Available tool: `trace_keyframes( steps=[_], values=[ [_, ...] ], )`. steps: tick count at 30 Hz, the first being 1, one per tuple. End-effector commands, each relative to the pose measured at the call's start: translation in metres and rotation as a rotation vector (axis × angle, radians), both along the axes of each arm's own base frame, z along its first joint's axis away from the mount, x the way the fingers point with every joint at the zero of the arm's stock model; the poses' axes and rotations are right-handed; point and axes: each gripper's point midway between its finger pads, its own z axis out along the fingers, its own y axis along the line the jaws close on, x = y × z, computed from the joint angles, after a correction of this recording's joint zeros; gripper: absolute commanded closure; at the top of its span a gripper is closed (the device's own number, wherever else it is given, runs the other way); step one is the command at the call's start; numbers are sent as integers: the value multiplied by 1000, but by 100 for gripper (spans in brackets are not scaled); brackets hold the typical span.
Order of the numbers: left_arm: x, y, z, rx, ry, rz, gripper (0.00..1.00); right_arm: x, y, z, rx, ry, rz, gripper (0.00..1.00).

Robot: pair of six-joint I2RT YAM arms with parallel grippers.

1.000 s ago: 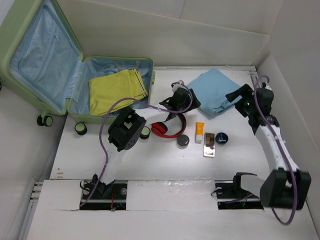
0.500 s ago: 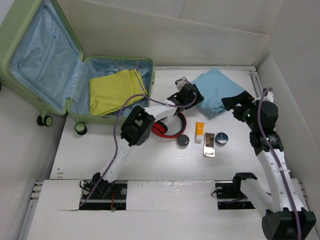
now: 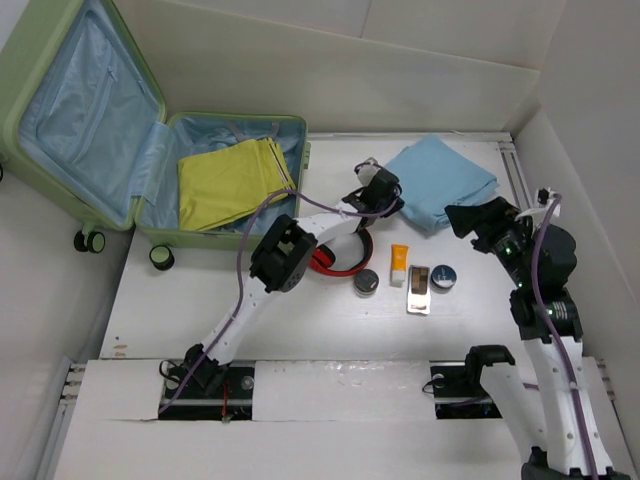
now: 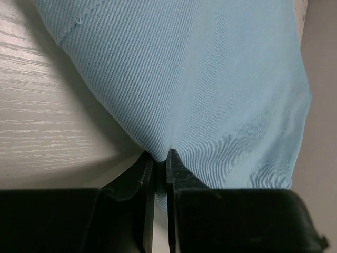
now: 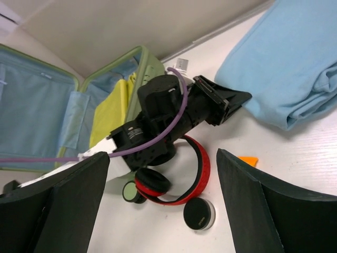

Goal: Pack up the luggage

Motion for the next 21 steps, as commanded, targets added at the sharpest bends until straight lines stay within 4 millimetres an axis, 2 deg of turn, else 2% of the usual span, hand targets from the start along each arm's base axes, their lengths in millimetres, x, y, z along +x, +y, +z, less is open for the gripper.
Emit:
trace_keyframes(
  steps=[1, 5, 6, 8, 9, 12, 13, 15, 16, 17, 19, 20, 21],
  values=[
    [11, 6, -1, 1, -8, 3, 100, -20, 4, 35, -21, -99, 32, 11],
    [19, 0, 28, 5, -83, -29, 100, -29, 4, 41, -20, -125, 32, 11],
    [28, 1, 47, -13, -123, -26, 100, -31, 4, 43, -20, -134, 31, 11],
    [31, -3, 69, -11, -184, -57, 100, -31, 6, 38, -20, -124, 42, 11],
    [34, -8, 97, -36, -232, -76, 100, -29, 6, 35, -20, -122, 42, 11],
    [46, 5, 148, -38, -333, -111, 100, -26, 6, 29, -29, -106, 43, 11],
    [56, 17, 186, -77, -389, -112, 100, -25, 6, 23, -29, -94, 43, 11],
    [65, 36, 220, -80, -446, -113, 100, -24, 4, 23, -38, -96, 35, 11],
    [70, 48, 242, -64, -505, -118, 100, -25, 4, 20, -39, -86, 35, 11],
    [77, 74, 266, -45, -530, -101, 100, -24, 2, 20, -48, -88, 26, 11],
    [82, 105, 295, -22, -580, -88, 100, -24, 1, 18, -49, -78, 17, 11],
    [86, 138, 316, -10, -602, -70, 100, -24, 0, 15, -60, -71, 18, 11],
    [90, 159, 323, 18, -617, -48, 100, -24, 0, 15, -60, -70, 18, 11]
  ],
)
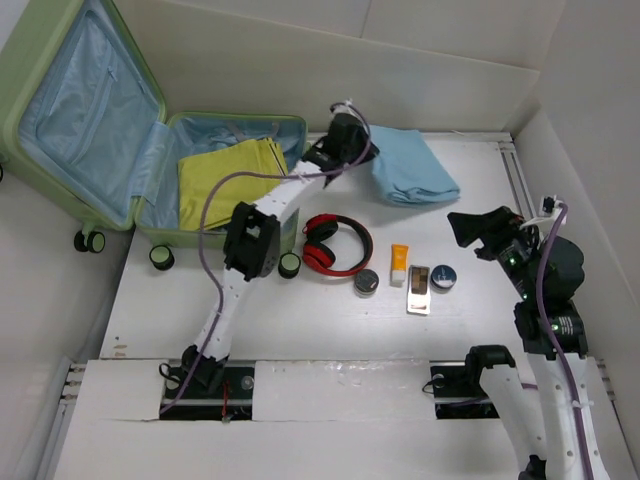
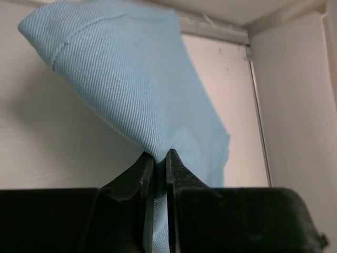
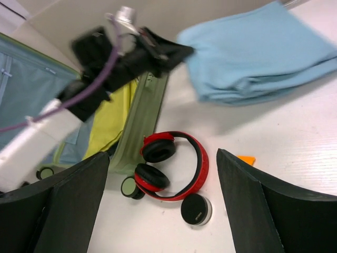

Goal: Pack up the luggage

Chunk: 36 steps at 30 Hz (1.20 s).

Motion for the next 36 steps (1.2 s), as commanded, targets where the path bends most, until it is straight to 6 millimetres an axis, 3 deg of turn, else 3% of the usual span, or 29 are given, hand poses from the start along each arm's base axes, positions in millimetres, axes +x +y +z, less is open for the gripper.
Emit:
trace_keyframes(
  steps=[1, 2, 3, 5, 6, 8, 9, 10, 12, 13, 15, 16, 19, 20, 24, 27, 28, 29, 30, 31, 32, 33, 35, 36],
  values=[
    [22, 135, 212, -80, -373, 133, 100, -1, 0, 2, -27, -13, 1, 11],
    [23, 134, 190, -59, -332, 132, 100, -1, 0, 2, -27, -13, 1, 11],
    [23, 176, 216, -72, -371, 171, 100, -1, -2, -1, -38, -5, -7, 11],
    [21, 216, 220, -80, -370, 210, 100, 0, -2, -6, -39, 6, -7, 11],
    [17, 254, 219, -86, -367, 236, 100, 1, -2, -10, -39, 15, -7, 11],
    [11, 288, 216, -91, -352, 267, 100, 2, -4, -15, -49, 23, -15, 11],
    [7, 303, 194, -86, -305, 288, 100, 3, -4, -20, -49, 34, -15, 11],
    [-2, 335, 210, -87, -346, 336, 100, 3, -4, -20, -49, 34, -15, 11],
    [-12, 363, 199, -99, -327, 384, 100, 4, -4, -26, -50, 46, -15, 11],
    [-22, 391, 181, -85, -296, 437, 100, 4, -4, -31, -51, 57, -14, 11],
    [-29, 419, 161, -71, -263, 499, 100, 4, -2, -35, -50, 66, -3, 11],
    [-34, 445, 138, -52, -214, 569, 100, 3, -2, -37, -50, 66, -3, 11],
    [-46, 479, 101, -54, -131, 648, 100, 4, 0, -38, -49, 63, 6, 11],
    [-53, 496, 79, -49, -90, 684, 100, 4, 0, -38, -49, 63, 6, 11],
    [-68, 518, 41, -9, 13, 786, 100, 5, 0, -44, -49, 67, 6, 11],
    [-79, 531, 25, 49, 92, 865, 60, 10, 3, -54, -47, 93, 28, 11],
    [-83, 532, 29, 55, 93, 877, 48, 12, 5, -62, -46, 106, 40, 11],
    [-84, 532, 34, 53, 81, 877, 26, 15, 8, -70, -45, 131, 56, 11],
    [-88, 533, 39, 58, 77, 890, 18, 18, 8, -76, -45, 146, 56, 11],
    [-93, 535, 60, 47, 32, 911, 14, 20, 10, -80, -43, 149, 68, 11],
    [-99, 535, 64, 50, 22, 922, 11, 22, 12, -85, -42, 164, 78, 11],
    [-100, 528, 75, 35, -10, 914, 11, 25, 14, -99, -43, 208, 88, 12],
    [-110, 515, 109, 33, -105, 917, 11, 29, 20, -102, -64, 206, 113, 14],
    [-114, 506, 116, 27, -123, 900, 11, 32, 21, -111, -69, 240, 111, 18]
  ],
)
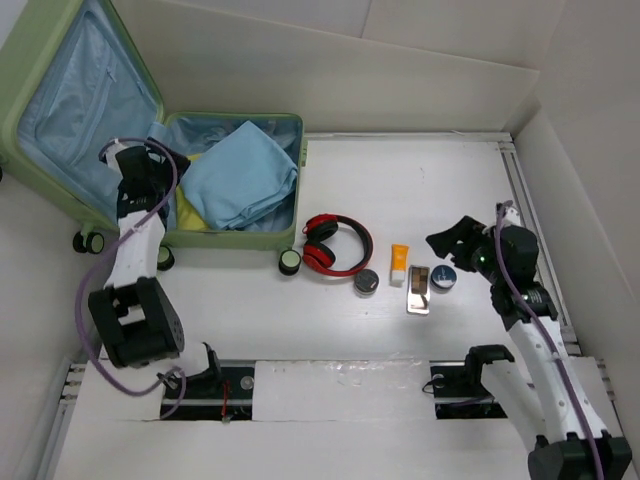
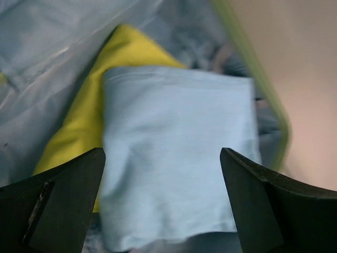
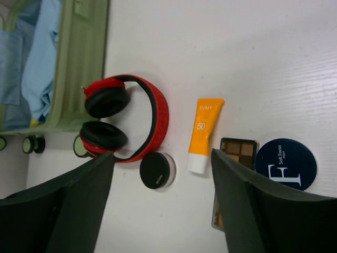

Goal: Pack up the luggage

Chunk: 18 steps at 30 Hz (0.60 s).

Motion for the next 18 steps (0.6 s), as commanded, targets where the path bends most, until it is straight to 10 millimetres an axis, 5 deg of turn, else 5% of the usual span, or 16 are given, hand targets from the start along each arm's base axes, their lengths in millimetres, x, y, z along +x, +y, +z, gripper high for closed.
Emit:
trace_keyframes(
  steps=[1, 2, 3, 4, 5, 7, 8, 9, 10, 14, 15, 17, 18],
  values=[
    [-14, -22, 76, 64, -199, -7, 11, 12, 14, 5, -18, -47, 58, 24],
    [-19, -51, 98, 65, -265, -77, 13, 15, 21, 8, -33, -57, 79, 29],
    [-28, -85, 112, 70, -302, -159, 14, 18, 35, 5, -39, -40, 118, 52],
    [-29, -86, 112, 70, -303, -160, 14, 24, 33, 0, -49, -20, 99, 61],
    [-40, -124, 125, 57, -352, -258, 14, 25, 50, 0, -58, -24, 142, 69],
    [-55, -158, 133, 27, -389, -336, 17, 40, 63, -14, -107, 39, 134, 80],
    [-64, -176, 120, 17, -379, -383, 17, 45, 73, -18, -126, 56, 144, 80],
    [-81, -206, 130, 7, -428, -444, 17, 47, 88, -21, -160, 57, 152, 80],
    [-90, -220, 125, 3, -431, -470, 17, 55, 98, -15, -171, 50, 154, 76],
    [-125, -265, 72, 21, -350, -565, 18, 73, 121, -60, -288, 155, 127, 23],
    [-134, -269, 41, 31, -292, -594, 18, 76, 123, -67, -306, 169, 123, 17],
    [-150, -274, 29, 32, -291, -618, 18, 83, 131, -74, -319, 181, 127, 10],
    [-152, -272, 25, 21, -299, -614, 18, 87, 131, -93, -349, 221, 121, 10]
  ],
)
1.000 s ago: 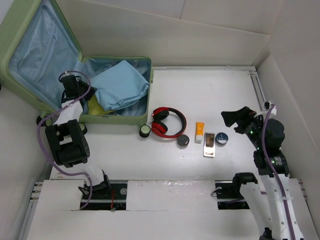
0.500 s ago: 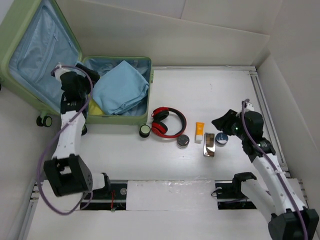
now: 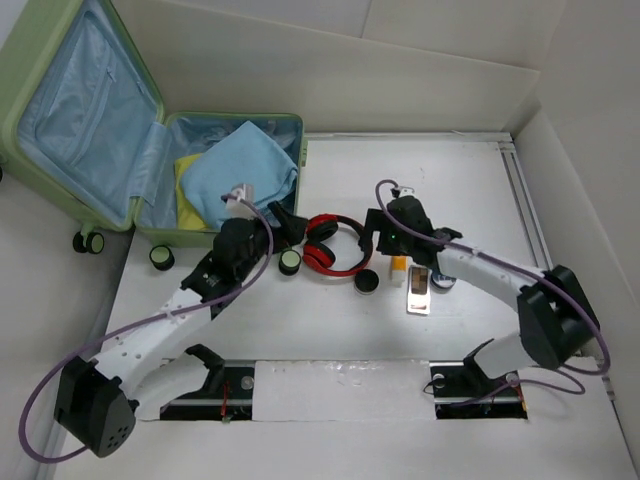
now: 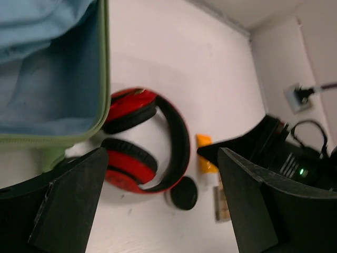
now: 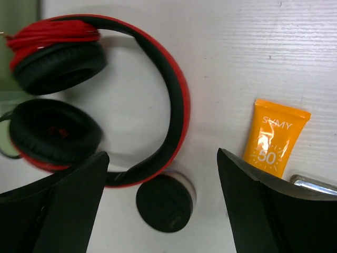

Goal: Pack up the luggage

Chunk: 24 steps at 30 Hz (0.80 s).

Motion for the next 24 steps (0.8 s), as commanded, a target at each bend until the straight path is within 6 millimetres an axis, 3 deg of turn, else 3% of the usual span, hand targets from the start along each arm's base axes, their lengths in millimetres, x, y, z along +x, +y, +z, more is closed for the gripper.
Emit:
trace_keyframes(
  steps=[1, 2, 3, 9, 10, 13, 14, 16, 17, 19, 21, 22, 24],
  values=[
    [-13, 7, 1, -36, -63, 18, 18, 29, 4, -2, -51, -53, -63, 10],
    [-17, 8, 0, -29, -70, 4, 18, 35, 6, -3, -60, -53, -70, 10],
    [-20, 7, 5, -41, -83, -8, 18, 35, 4, -24, -96, -13, -75, 13],
    [-49, 9, 33, -85, -160, -96, 19, 49, 15, -49, -100, 32, -94, 26],
    [-54, 9, 41, -96, -175, -111, 19, 49, 18, -59, -102, 57, -93, 36],
    [-69, 16, 72, -112, -243, -132, 19, 55, 16, -64, -97, 69, -116, 69],
    [-73, 18, 80, -121, -259, -132, 19, 55, 17, -64, -91, 71, -122, 87],
    [-83, 28, 100, -125, -298, -120, 19, 57, 13, -52, -67, 52, -140, 98],
    [-88, 34, 112, -124, -325, -110, 19, 63, 8, -27, -36, 1, -170, 100],
    [-94, 39, 126, -133, -362, -109, 18, 62, 4, 0, -15, -47, -185, 100],
    [-100, 43, 138, -136, -391, -108, 17, 66, -1, 51, 30, -130, -197, 100],
    [-106, 47, 151, -152, -418, -107, 17, 64, -5, 64, 29, -138, -204, 100],
    [-113, 50, 163, -152, -445, -116, 17, 67, 2, 116, 82, -222, -191, 100]
  ],
)
